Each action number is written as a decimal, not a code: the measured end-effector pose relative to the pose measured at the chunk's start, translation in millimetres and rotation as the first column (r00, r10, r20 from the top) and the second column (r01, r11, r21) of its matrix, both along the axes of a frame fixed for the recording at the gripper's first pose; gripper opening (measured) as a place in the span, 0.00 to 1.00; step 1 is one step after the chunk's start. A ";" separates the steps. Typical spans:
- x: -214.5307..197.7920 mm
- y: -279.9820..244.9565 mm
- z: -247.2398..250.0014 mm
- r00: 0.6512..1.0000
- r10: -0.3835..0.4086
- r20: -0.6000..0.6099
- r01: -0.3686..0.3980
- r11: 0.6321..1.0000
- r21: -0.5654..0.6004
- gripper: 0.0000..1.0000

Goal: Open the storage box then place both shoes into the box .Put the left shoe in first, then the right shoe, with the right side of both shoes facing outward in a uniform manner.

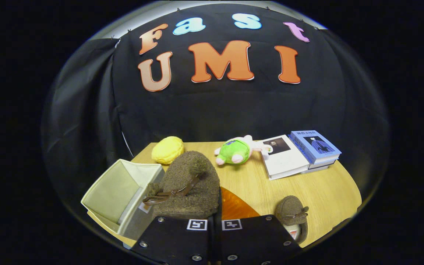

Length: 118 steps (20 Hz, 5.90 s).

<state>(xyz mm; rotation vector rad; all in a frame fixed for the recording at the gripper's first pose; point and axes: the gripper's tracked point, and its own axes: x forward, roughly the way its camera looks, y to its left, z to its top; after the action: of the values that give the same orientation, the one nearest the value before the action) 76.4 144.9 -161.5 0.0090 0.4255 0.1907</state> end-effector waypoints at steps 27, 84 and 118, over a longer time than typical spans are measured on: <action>13.6 242.1 -54.1 0.977 -0.067 -0.203 0.075 0.997 0.033 0.08; -42.6 -248.0 -180.9 0.893 -0.270 -0.360 0.214 0.959 -0.187 0.74; -13.8 22.2 -9.9 0.979 -0.127 -0.160 0.145 0.984 0.105 0.00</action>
<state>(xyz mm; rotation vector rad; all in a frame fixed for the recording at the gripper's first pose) 62.5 167.1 -171.3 0.1676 0.5638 0.0793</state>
